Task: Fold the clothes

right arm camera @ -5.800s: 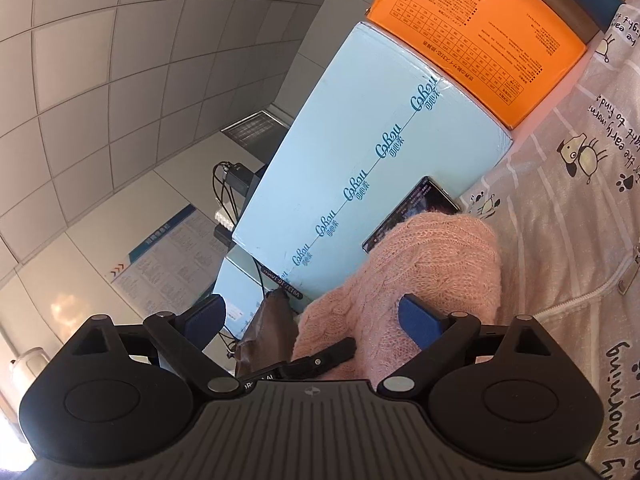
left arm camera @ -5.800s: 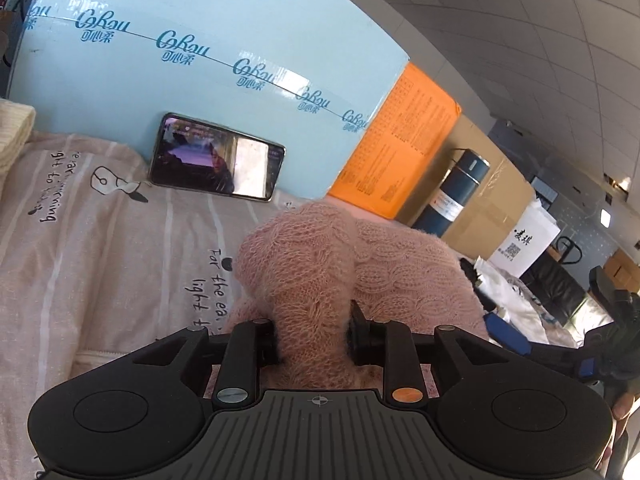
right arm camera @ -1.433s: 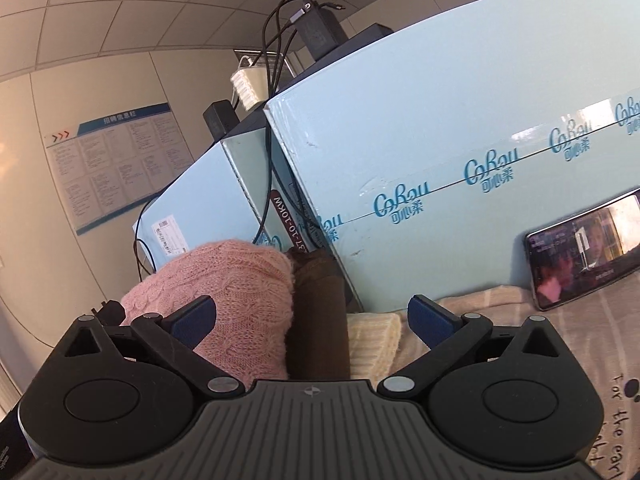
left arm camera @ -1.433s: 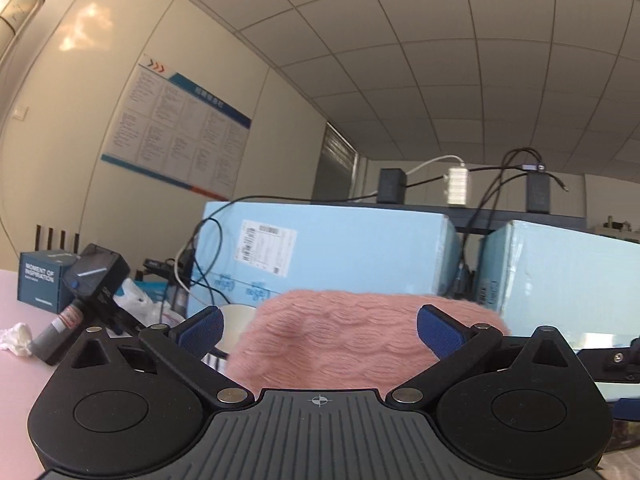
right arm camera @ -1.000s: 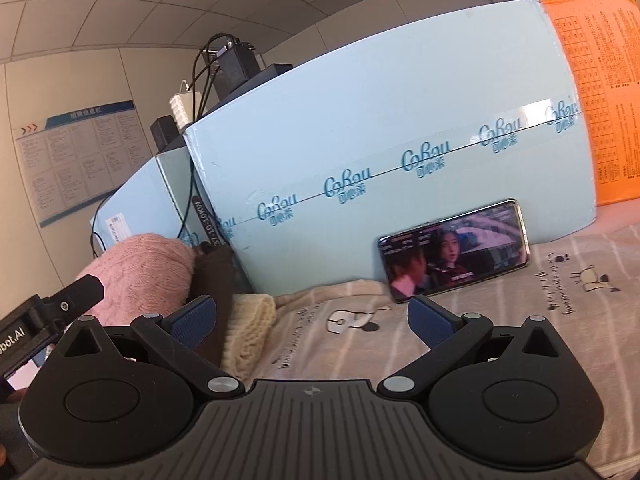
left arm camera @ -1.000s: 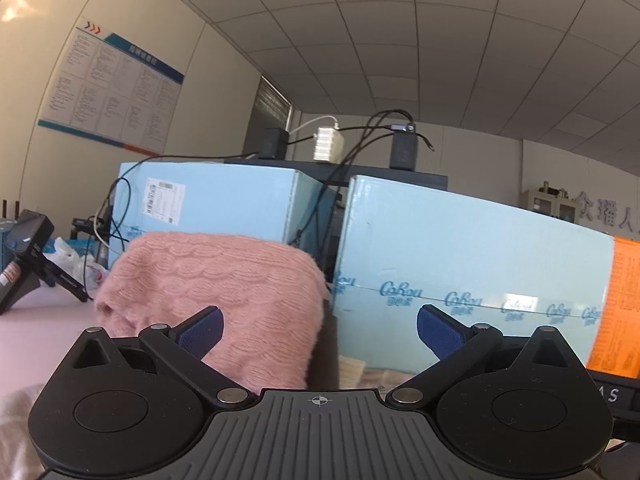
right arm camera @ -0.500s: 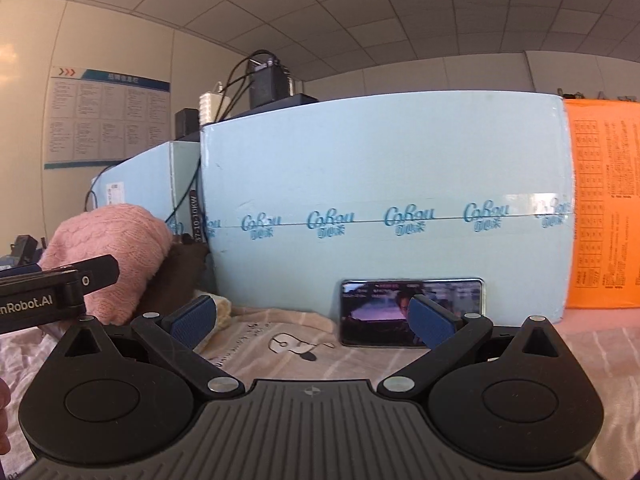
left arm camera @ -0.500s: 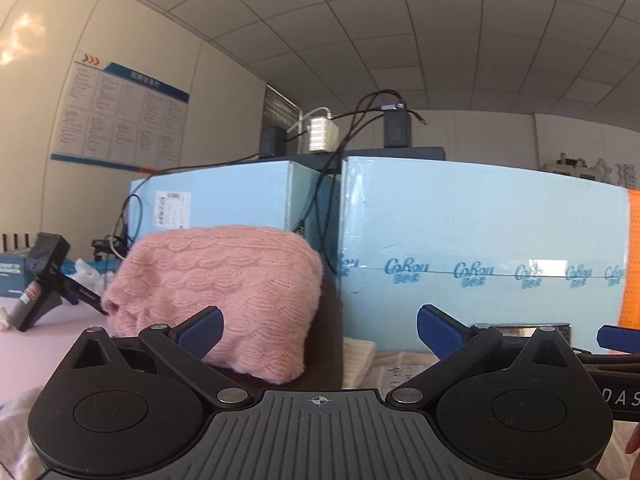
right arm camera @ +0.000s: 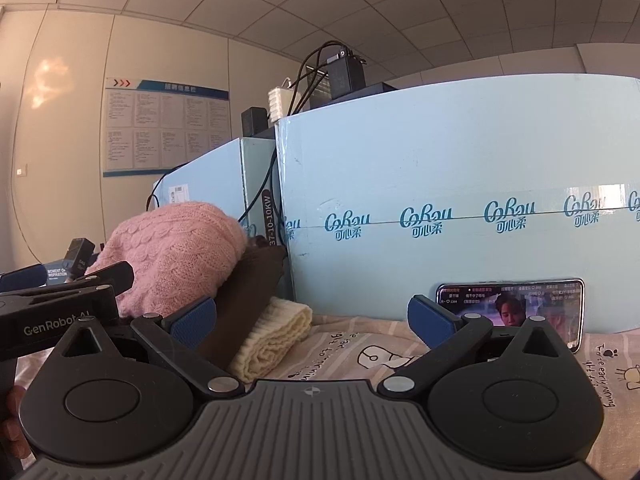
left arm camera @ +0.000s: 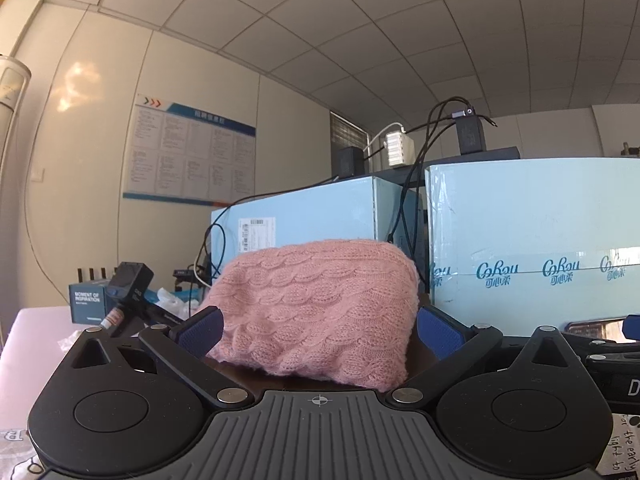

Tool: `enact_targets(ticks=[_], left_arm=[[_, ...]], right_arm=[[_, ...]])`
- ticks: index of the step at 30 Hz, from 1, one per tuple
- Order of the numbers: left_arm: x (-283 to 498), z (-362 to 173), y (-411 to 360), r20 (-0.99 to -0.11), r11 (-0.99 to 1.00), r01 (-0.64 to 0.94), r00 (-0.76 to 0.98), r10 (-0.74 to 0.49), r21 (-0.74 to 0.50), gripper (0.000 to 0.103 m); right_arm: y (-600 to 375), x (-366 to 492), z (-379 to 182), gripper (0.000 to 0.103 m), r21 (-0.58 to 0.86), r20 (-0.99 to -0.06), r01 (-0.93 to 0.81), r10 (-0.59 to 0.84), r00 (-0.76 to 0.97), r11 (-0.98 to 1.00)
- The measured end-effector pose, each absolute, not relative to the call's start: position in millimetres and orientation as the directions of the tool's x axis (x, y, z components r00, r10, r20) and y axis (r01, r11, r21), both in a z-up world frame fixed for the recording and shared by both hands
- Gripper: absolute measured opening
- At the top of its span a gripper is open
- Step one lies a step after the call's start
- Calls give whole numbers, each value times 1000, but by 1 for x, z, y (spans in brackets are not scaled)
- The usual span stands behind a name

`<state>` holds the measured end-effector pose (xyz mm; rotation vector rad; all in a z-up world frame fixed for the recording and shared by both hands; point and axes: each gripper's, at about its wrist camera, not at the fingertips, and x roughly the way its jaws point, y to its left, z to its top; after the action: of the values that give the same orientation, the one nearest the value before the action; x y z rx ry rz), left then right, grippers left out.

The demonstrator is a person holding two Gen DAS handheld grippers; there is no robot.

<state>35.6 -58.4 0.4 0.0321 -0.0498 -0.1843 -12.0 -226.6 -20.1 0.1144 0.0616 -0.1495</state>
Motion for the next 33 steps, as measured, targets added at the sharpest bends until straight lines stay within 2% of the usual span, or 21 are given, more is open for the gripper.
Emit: enact_targets(ticks=[5, 17, 31, 33], left_arm=[[29, -1, -55, 81, 995, 95, 992, -97, 28, 103], [46, -4, -58, -30, 995, 89, 996, -87, 39, 103], [45, -5, -60, -74, 997, 11, 997, -5, 82, 103], [43, -4, -59, -109, 995, 19, 994, -8, 101, 103]], right_arm=[[-221, -11, -19, 103, 76, -67, 140, -135, 989, 987], [-218, -7, -21, 103, 57, -92, 132, -127, 988, 990], [-212, 3, -23, 103, 18, -153, 98, -94, 984, 995], [-212, 3, -23, 103, 18, -151, 98, -94, 984, 995]])
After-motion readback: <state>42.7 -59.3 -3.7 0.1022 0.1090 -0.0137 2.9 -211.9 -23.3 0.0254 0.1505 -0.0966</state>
